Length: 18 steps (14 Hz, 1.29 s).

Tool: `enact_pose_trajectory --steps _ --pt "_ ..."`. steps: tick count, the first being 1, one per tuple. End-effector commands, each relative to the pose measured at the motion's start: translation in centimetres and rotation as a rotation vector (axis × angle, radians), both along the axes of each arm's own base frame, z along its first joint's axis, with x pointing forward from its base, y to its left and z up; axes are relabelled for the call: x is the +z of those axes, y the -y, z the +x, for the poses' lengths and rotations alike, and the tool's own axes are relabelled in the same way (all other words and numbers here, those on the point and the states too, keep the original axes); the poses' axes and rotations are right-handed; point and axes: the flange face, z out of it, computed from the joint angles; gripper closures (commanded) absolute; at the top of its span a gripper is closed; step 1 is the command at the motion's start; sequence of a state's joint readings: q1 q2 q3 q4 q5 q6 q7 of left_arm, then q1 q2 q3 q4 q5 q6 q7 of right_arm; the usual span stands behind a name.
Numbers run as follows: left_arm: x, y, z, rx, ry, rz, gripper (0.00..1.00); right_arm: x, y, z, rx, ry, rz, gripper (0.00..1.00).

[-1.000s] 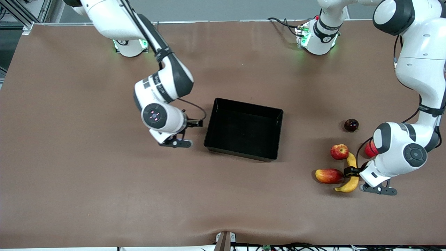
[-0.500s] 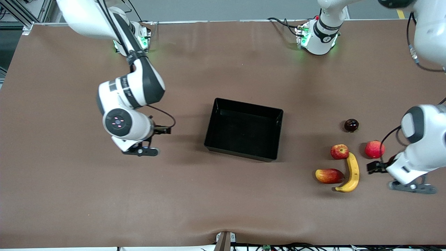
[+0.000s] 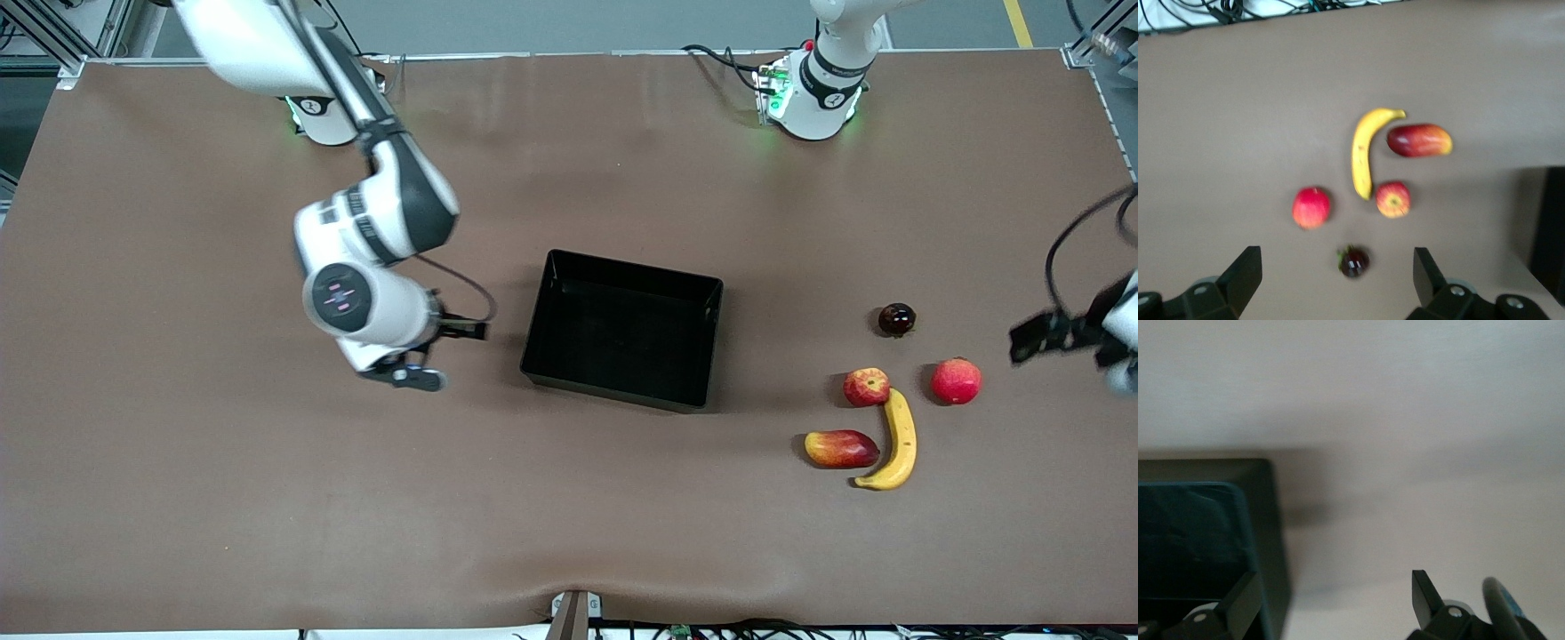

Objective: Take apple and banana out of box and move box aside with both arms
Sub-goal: 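Grasp the rim of the black box with the right gripper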

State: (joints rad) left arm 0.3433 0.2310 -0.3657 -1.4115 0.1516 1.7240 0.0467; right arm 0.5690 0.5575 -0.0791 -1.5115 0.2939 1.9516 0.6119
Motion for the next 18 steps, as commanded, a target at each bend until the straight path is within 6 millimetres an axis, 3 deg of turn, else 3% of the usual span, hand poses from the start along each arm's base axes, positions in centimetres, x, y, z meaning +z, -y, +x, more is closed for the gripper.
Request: enact_pose_trajectory --steps 1,6,7,8,9,10,12,15,16,18 --pt "3.7 0.6 -3.0 0.016 0.009 -0.003 0.0 -2.6 -2.4 0.1 -0.074 0.01 0.078 0.0" --pt "7.1 0.6 -5.2 0.017 0.02 0.018 0.0 -6.1 -6.6 -1.4 -0.117 0.076 0.076 0.0" --pt "8.5 1.3 -6.4 0.018 0.039 0.027 0.0 -7.0 -6.6 -1.7 -0.108 0.074 0.06 0.17" --pt "8.8 2.0 -7.0 0.015 0.038 0.026 0.0 -7.3 -6.5 -1.8 -0.098 0.076 0.046 0.5" --pt "8.9 2.8 -7.3 0.012 0.026 0.027 0.0 -7.7 -6.2 -1.9 -0.094 0.069 0.037 0.75" --pt "9.2 3.1 -7.9 0.017 0.007 0.015 0.0 -8.0 -5.9 -2.0 -0.084 0.064 0.029 0.91" --pt "9.8 3.9 -9.2 0.034 -0.012 -0.038 0.0 -8.1 -5.5 -2.0 -0.032 0.096 -0.027 1.0" --pt "9.9 6.3 -9.8 0.102 -0.013 -0.052 0.0 -7.3 -4.8 -1.5 -0.048 0.092 -0.034 1.0" --pt "9.8 6.7 -9.8 0.095 -0.013 -0.04 0.0 -6.5 -4.7 -1.4 -0.051 0.083 -0.037 1.0" --pt "9.4 6.5 -9.5 0.096 -0.022 -0.052 0.0 -4.0 -2.5 0.0 -0.065 0.061 -0.037 1.0"
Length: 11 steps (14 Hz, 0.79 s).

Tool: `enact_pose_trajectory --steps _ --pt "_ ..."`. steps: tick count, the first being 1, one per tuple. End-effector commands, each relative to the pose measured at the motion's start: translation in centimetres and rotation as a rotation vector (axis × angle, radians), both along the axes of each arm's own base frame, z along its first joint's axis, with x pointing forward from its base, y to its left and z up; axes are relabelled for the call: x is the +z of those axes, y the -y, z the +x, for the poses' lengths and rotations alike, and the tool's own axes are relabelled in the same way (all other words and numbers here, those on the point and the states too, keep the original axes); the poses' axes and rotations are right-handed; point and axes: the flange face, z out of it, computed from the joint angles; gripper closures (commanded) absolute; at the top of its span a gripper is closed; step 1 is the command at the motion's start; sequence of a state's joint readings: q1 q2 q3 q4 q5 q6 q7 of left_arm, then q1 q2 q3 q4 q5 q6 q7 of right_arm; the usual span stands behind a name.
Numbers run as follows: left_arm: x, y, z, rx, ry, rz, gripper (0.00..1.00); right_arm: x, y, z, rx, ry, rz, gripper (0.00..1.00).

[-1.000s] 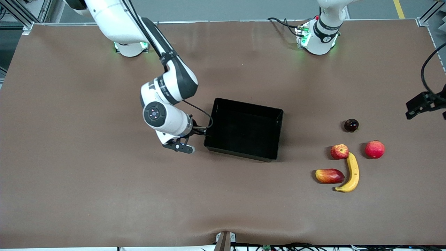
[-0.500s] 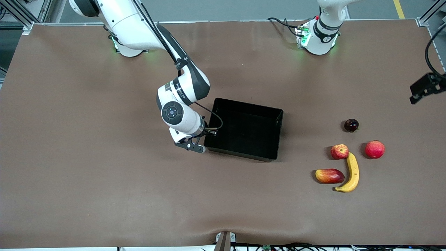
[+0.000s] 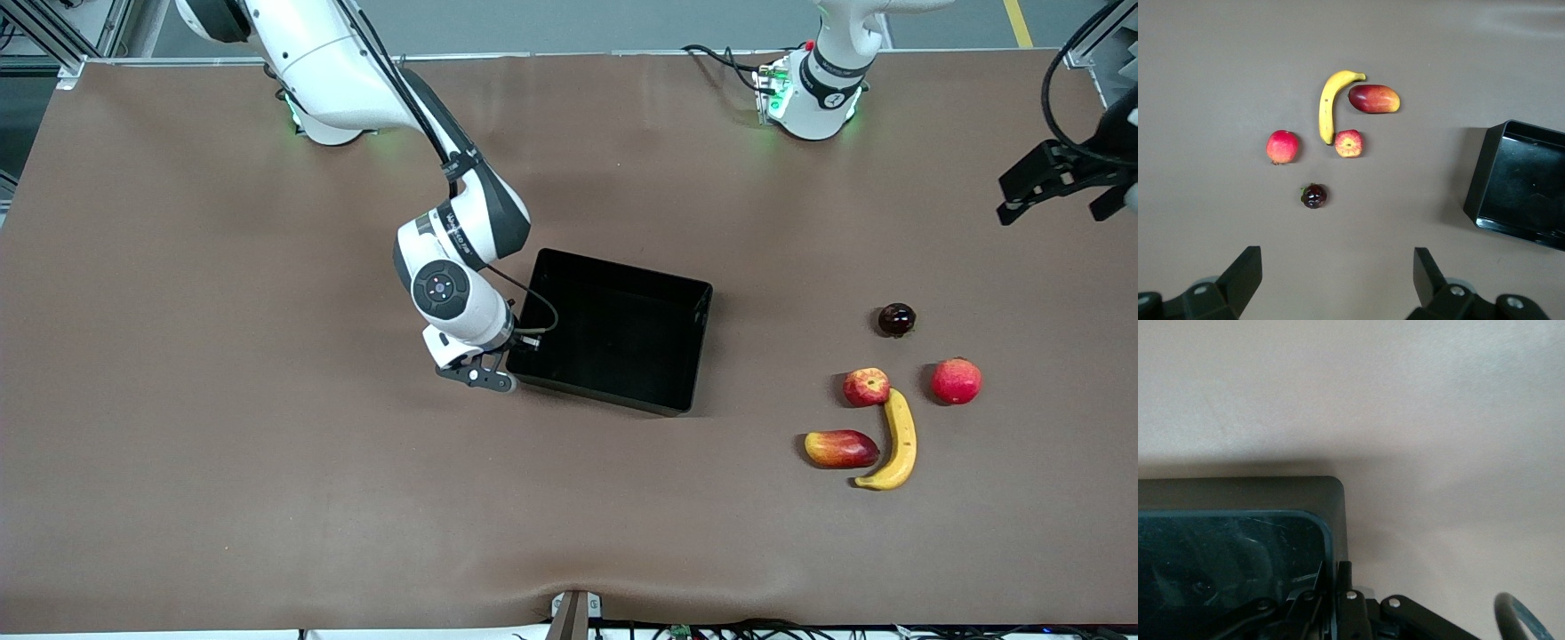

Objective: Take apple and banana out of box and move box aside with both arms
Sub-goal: 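Grasp the rim of the black box with the right gripper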

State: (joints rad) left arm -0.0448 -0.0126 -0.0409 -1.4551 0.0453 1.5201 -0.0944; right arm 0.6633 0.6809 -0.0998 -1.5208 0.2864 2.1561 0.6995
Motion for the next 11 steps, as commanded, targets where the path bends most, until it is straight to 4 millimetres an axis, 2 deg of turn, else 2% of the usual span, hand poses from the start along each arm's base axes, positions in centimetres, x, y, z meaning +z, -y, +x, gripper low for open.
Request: enact_pose_trajectory --steps 1,4,5,8,10,11 --pt "-0.3 -0.4 -0.3 0.014 -0.011 -0.017 0.0 5.3 3.7 1.8 -0.028 -0.023 -0.007 1.0" --pt "-0.9 -1.4 0.0 0.032 -0.023 -0.015 0.0 9.7 7.6 3.1 -0.053 -0.032 0.004 1.0" --pt "-1.0 -1.4 0.1 0.034 -0.025 -0.015 0.0 11.0 10.3 4.0 -0.047 -0.036 0.012 1.0" --pt "-1.4 -0.4 0.4 0.026 -0.029 -0.017 0.0 14.7 17.2 4.6 -0.031 -0.083 0.024 1.0" --pt "-1.7 -0.5 0.5 0.031 -0.035 -0.016 0.0 15.8 21.6 4.3 -0.039 -0.083 0.004 1.0" --pt "-1.6 -0.4 0.4 0.029 -0.034 -0.017 0.0 16.1 24.4 4.2 -0.05 -0.082 -0.009 1.0"
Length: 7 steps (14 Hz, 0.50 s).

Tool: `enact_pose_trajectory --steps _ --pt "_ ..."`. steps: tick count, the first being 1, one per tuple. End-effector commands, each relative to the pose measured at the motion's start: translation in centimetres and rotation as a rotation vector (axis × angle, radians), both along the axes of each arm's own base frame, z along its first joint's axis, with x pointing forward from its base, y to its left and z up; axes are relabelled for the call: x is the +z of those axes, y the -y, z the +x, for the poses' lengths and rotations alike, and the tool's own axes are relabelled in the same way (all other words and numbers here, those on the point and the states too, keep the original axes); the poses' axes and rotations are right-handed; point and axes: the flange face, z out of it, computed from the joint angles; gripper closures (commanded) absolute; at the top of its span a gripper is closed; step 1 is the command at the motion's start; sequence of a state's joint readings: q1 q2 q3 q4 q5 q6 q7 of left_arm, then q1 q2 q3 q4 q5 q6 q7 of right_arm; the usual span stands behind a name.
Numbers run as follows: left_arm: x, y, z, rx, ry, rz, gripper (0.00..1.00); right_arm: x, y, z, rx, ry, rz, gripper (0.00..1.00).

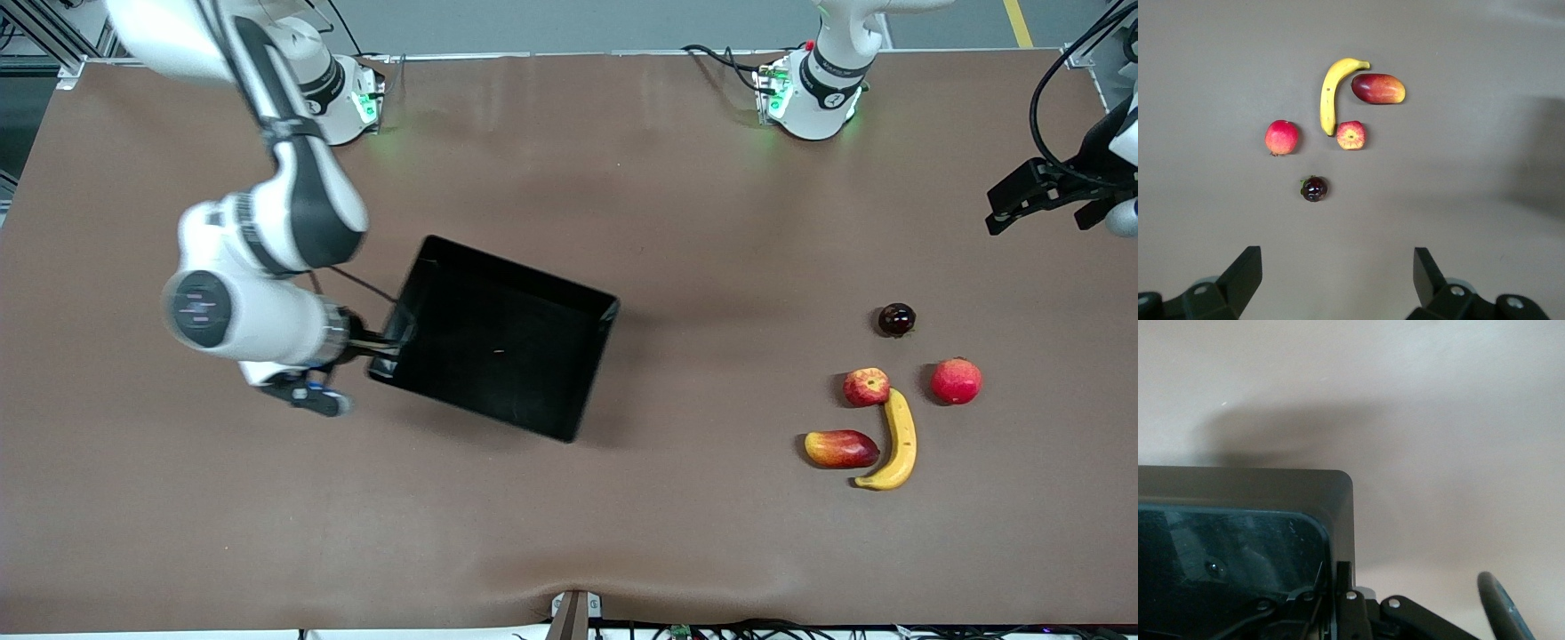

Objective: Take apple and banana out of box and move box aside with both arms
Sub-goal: 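Grasp the rim of the black box with the right gripper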

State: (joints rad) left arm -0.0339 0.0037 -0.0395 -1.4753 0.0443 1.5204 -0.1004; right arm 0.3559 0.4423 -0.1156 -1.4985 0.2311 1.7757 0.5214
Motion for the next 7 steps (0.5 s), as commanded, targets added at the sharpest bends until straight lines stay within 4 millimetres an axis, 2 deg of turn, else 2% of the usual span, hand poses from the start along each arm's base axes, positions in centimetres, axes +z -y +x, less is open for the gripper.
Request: enact_pose_trajectory --steps 1,4,5,7 --pt "0.4 0.2 -0.4 0.014 0.005 -0.017 0.0 1.5 6.2 -2.0 0.005 -0.003 -0.003 1.0" --pt "0.9 0.3 -0.6 0.002 0.014 -0.019 0.0 0.2 16.5 -2.9 0.128 -0.008 -0.035 1.0" --pt "1.0 0.3 -0.7 0.0 0.016 -0.019 0.0 -0.6 20.6 -3.3 0.15 -0.012 -0.015 1.0" --pt "1.1 0.4 -0.5 -0.001 0.023 -0.018 0.0 -2.5 26.5 -4.1 0.219 0.013 0.018 1.0"
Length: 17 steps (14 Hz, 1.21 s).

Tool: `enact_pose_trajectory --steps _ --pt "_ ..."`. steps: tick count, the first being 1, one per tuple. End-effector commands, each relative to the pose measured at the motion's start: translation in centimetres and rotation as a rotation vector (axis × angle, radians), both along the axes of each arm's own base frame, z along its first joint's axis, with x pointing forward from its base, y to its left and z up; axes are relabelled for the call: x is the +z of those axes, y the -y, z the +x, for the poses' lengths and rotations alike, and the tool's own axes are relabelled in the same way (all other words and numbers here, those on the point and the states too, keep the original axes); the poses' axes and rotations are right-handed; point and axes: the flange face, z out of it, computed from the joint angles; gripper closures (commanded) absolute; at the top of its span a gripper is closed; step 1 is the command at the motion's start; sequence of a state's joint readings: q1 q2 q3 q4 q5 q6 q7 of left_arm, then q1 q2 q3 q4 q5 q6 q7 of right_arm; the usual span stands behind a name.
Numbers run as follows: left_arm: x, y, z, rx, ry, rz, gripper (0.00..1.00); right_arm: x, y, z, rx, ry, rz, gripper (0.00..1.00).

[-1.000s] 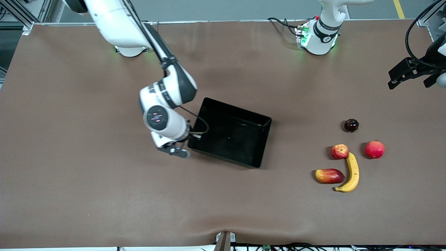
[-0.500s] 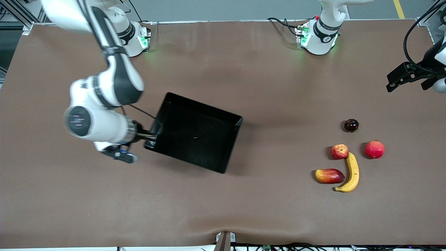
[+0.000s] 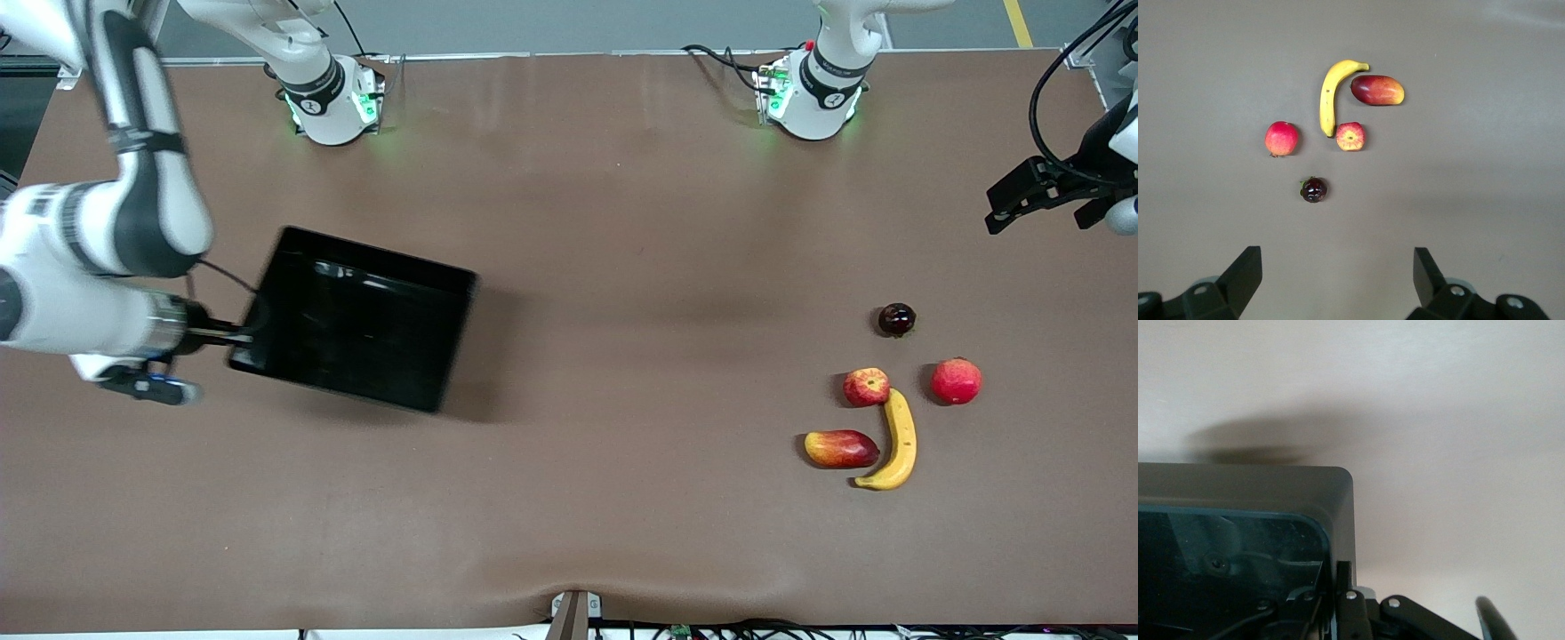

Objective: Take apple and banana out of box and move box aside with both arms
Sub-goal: 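Drag the black box across the table toward the right arm's base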

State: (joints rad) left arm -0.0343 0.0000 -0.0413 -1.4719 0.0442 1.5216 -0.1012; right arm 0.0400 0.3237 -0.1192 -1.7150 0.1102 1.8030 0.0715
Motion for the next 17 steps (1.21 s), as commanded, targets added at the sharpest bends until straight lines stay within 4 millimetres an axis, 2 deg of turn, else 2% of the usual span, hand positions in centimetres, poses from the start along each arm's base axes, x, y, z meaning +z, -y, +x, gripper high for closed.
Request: enact_pose_trajectory --steps 1,4,7,9,12,15,17 --pt "0.8 0.6 -0.4 -0.006 0.016 -0.019 0.0 -1.9 7.5 -2.6 0.092 0.049 0.047 1.0" --pt "1.0 1.3 -0.6 -0.02 0.019 -0.019 0.0 -5.4 15.9 -4.6 0.172 0.105 0.073 1.0" --pt "1.0 1.8 -0.6 -0.025 0.021 -0.041 0.0 -9.8 20.8 -5.9 0.216 0.141 0.151 1.0" --pt "1.1 2.5 -0.7 -0.033 0.019 -0.058 0.0 -11.4 21.2 -6.3 0.221 0.147 0.176 1.0" --pt "1.1 1.9 -0.6 -0.02 0.019 -0.058 0.0 -13.5 22.1 -7.0 0.194 0.141 0.172 1.0" --pt "1.3 2.0 -0.8 -0.017 0.024 -0.058 0.0 -15.0 21.8 -7.5 0.029 0.166 0.212 1.0" --pt "1.2 2.1 -0.7 -0.018 0.024 -0.058 0.0 -15.3 22.0 -7.5 -0.009 0.166 0.209 1.0"
